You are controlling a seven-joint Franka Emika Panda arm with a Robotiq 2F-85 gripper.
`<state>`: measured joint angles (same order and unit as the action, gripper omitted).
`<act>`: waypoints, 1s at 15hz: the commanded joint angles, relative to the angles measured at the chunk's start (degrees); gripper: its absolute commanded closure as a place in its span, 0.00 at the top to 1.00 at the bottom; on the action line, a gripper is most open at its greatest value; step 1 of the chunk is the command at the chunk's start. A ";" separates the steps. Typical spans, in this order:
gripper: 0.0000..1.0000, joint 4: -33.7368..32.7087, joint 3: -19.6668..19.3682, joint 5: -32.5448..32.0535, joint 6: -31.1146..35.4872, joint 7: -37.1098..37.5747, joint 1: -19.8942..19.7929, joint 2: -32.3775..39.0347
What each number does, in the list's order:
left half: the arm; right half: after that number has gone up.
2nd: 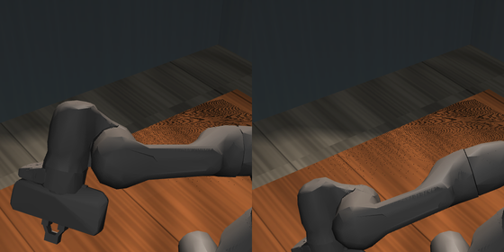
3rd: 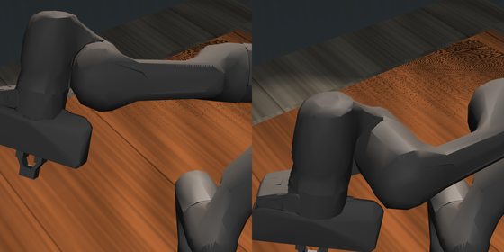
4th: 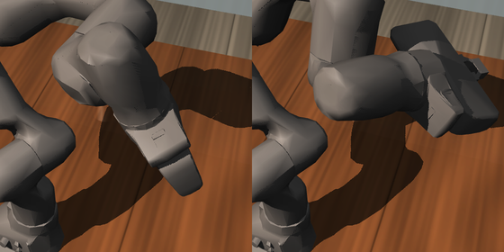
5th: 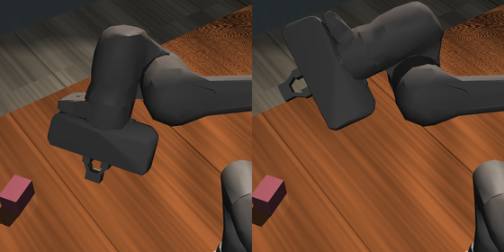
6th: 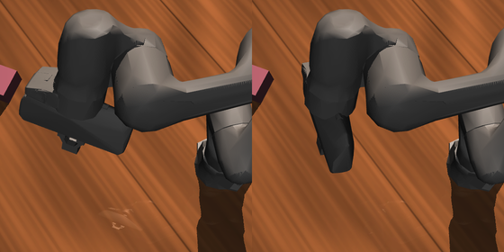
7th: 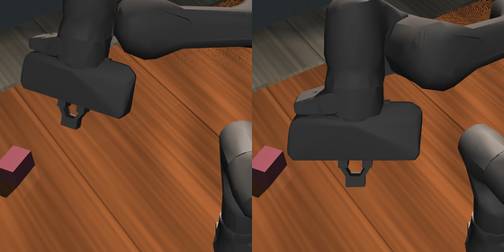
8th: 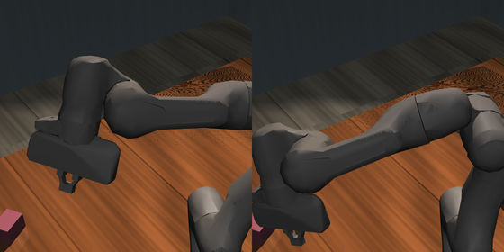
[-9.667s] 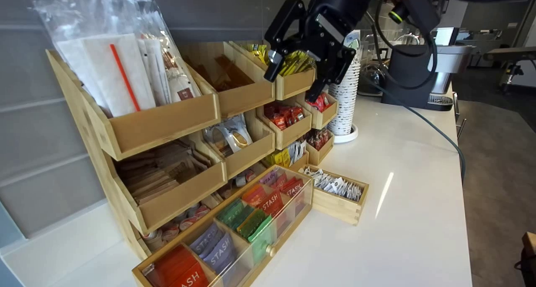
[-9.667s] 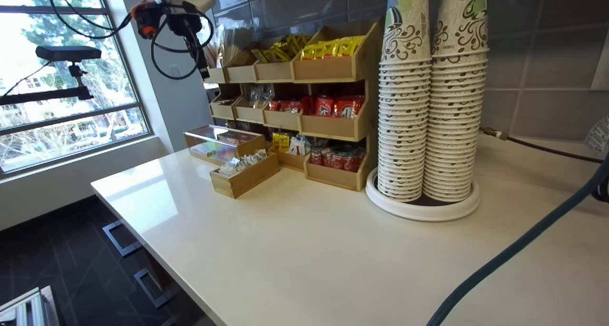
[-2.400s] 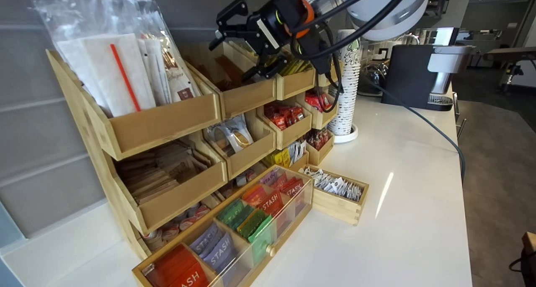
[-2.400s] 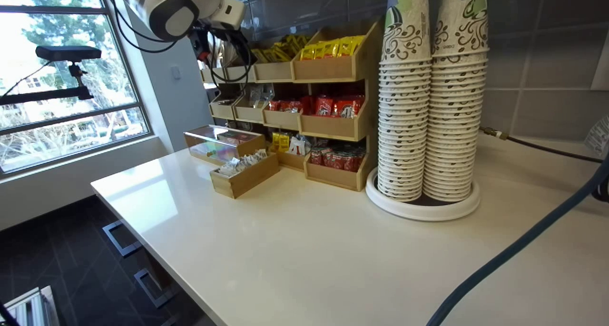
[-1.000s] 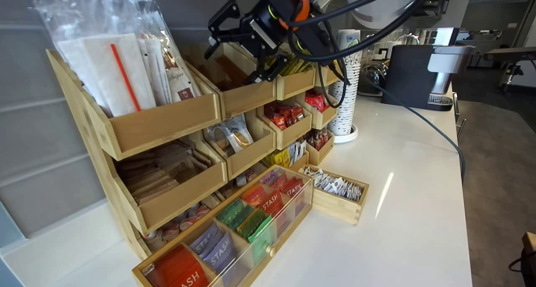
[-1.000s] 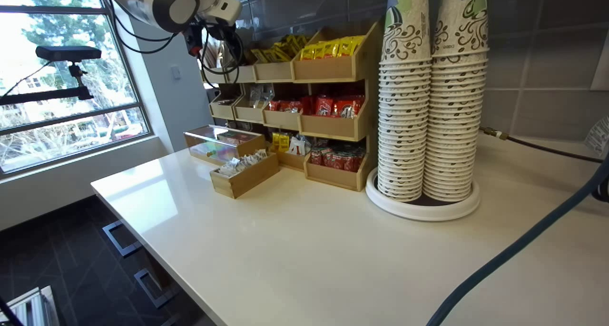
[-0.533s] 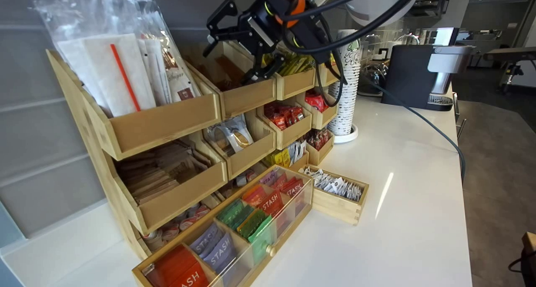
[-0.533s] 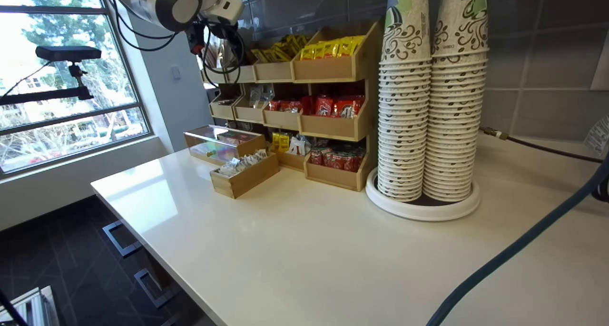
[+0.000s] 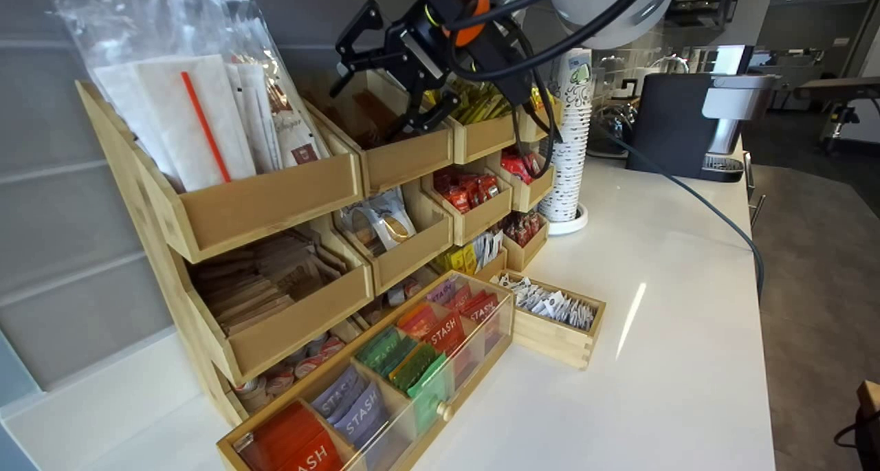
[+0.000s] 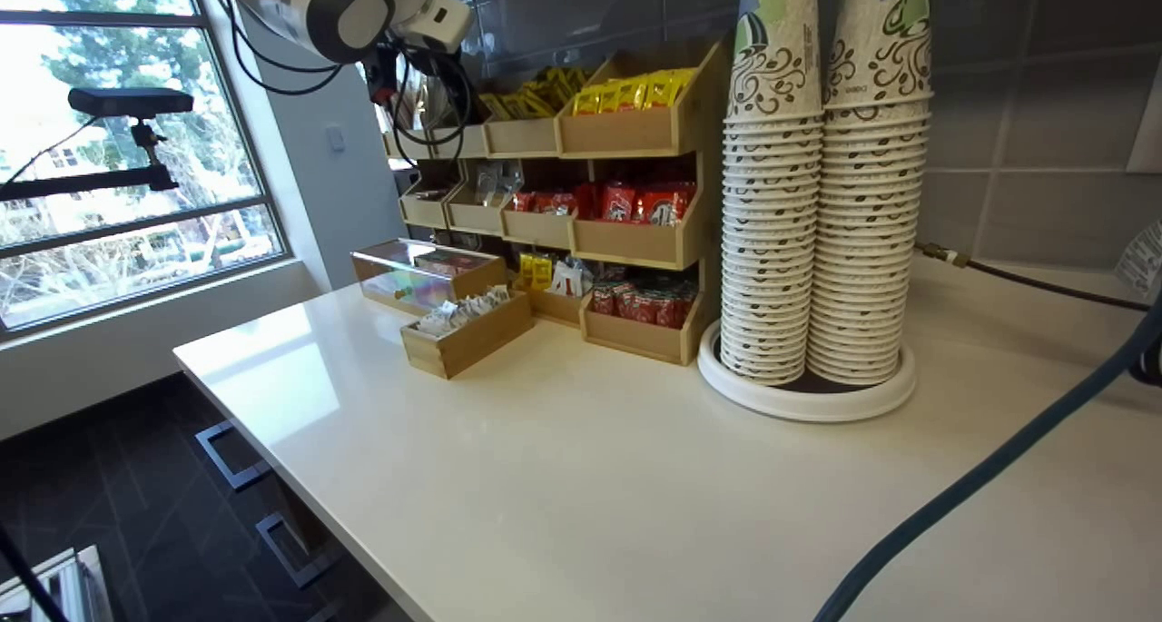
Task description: Remove a brown stick from the second top compartment from the left and put it on the counter
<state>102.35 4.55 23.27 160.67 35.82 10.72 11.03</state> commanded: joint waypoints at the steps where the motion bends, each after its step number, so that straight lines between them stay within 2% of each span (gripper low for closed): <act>1: 0.77 -2.66 0.90 1.13 -1.62 0.71 -1.13 1.73; 2: 0.73 -2.86 0.83 0.98 -1.62 0.85 -1.14 1.90; 4: 0.81 -3.09 0.73 0.80 -1.62 0.96 -1.21 2.21; 8: 0.78 -3.50 0.76 0.90 -1.70 1.01 -1.36 2.66; 11: 0.59 -3.80 0.81 1.05 -1.67 1.04 -1.45 3.02; 12: 0.55 -3.84 0.81 1.07 -1.69 1.04 -1.49 3.12; 15: 0.55 -3.82 0.80 1.09 -1.69 1.14 -1.56 3.23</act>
<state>100.98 4.55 23.28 160.66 36.09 9.91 12.94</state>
